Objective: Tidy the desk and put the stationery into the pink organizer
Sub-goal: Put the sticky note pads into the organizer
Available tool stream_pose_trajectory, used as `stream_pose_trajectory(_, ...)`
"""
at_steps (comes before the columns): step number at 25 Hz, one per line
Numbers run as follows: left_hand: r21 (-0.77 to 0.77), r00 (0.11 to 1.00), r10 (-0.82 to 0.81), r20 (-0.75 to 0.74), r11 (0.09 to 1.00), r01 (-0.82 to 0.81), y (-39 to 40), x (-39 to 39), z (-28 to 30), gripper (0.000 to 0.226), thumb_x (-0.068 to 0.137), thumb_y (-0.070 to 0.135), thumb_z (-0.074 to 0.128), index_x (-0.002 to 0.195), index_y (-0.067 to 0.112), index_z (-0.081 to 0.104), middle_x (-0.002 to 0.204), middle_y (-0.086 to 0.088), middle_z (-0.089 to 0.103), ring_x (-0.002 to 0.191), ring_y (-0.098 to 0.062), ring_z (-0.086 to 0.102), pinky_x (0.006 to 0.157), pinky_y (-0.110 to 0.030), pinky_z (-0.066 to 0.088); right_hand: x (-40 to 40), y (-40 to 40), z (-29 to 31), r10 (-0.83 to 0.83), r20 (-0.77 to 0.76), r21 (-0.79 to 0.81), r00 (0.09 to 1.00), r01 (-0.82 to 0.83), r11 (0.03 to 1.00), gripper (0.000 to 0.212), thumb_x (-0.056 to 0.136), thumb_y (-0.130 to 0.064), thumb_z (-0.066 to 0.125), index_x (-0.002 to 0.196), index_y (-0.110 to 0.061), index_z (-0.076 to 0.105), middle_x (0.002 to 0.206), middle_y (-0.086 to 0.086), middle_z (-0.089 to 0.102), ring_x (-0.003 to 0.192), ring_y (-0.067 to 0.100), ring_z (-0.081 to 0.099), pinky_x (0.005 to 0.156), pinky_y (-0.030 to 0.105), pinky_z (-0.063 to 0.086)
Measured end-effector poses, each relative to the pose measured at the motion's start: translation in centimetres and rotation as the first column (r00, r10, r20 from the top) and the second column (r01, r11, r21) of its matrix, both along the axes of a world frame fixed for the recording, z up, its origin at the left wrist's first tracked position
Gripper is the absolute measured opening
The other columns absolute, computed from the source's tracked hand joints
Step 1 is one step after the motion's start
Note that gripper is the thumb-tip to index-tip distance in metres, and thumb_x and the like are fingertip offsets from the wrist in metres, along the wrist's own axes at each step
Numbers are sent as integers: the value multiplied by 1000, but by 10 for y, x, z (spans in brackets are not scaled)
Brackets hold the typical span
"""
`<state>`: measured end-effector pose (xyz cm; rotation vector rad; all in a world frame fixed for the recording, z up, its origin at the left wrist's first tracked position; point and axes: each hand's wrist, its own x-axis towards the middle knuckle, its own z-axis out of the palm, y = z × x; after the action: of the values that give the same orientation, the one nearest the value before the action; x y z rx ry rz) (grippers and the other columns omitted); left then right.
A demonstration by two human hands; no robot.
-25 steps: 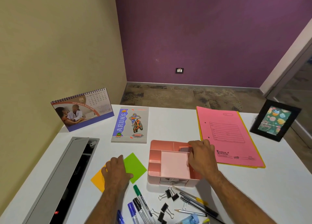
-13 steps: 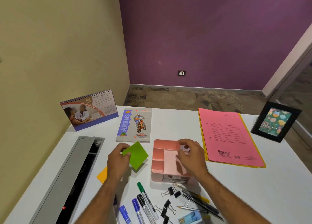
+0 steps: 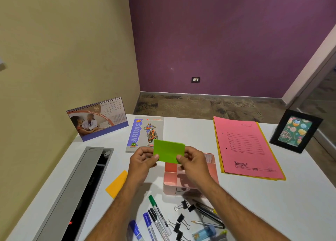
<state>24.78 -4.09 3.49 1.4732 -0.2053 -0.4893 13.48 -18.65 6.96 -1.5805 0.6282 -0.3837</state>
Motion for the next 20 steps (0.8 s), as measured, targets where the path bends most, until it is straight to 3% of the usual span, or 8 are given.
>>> stream_pose_trajectory(2,139,999,48,25,989,-51,14,11,-13,20,82,5,76,97,12,65,92,-10,70,86,-23,67,76,-35,56,-5,-18,1,-80,-3,-203,997,77,976,23,90,-2,59,93,-21,70,86,-1,71,74,10,63,63,29,55)
stream_pose_trajectory(4,376,984,105,142,914,-152,39,27,-30,24,78,13,81,96,15,66,94,-7,69,91,-27,68,82,-40,56,-11,-42,2,-138,-6,-450,990,120,885,23,89,-1,56,95,-19,68,84,-6,69,76,13,62,62,29,51)
stream_pose_trajectory(7,769,969,-32,245,615,-174,83,45,-50,45,70,34,84,107,21,61,109,-3,65,105,-27,60,86,-40,52,-19,-81,2,-180,-97,-774,979,40,632,21,84,-10,47,93,-13,66,84,3,65,81,27,56,64,33,40)
stream_pose_trajectory(9,919,973,-149,178,378,-110,103,47,-59,65,63,48,83,117,25,55,120,-2,58,113,-27,53,86,-37,48,-23,-95,1,-198,-203,-836,959,-64,545,40,77,-31,34,92,-11,66,82,7,65,80,30,54,64,36,40)
stream_pose_trajectory(11,972,966,-230,119,224,-66,113,44,-69,73,63,52,81,123,24,50,125,-3,52,117,-27,48,85,-38,45,-24,-102,-5,-214,-321,-852,923,-182,492,45,74,-36,33,93,-12,66,84,7,67,81,31,54,66,36,38)
stream_pose_trajectory(13,985,960,-265,94,164,-52,116,40,-79,72,67,54,78,125,23,48,125,-3,49,117,-26,47,86,-39,46,-22,-101,-13,-239,-438,-842,866,-303,446,29,74,-20,46,96,-16,65,90,5,67,87,30,53,70,37,35)
stream_pose_trajectory(15,984,961,-259,93,169,-50,118,41,-86,71,68,52,77,125,23,48,124,-3,49,116,-25,48,86,-40,47,-19,-96,-18,-248,-538,-812,806,-416,409,28,75,-12,51,99,-20,63,94,2,66,94,26,52,75,38,34)
stream_pose_trajectory(20,988,973,-221,72,151,-39,115,43,-91,74,68,52,80,130,25,48,128,-4,49,119,-26,47,90,-41,43,-14,-84,-29,-240,-642,-755,728,-548,360,24,86,-18,52,107,-24,61,102,-1,63,102,23,51,83,41,37)
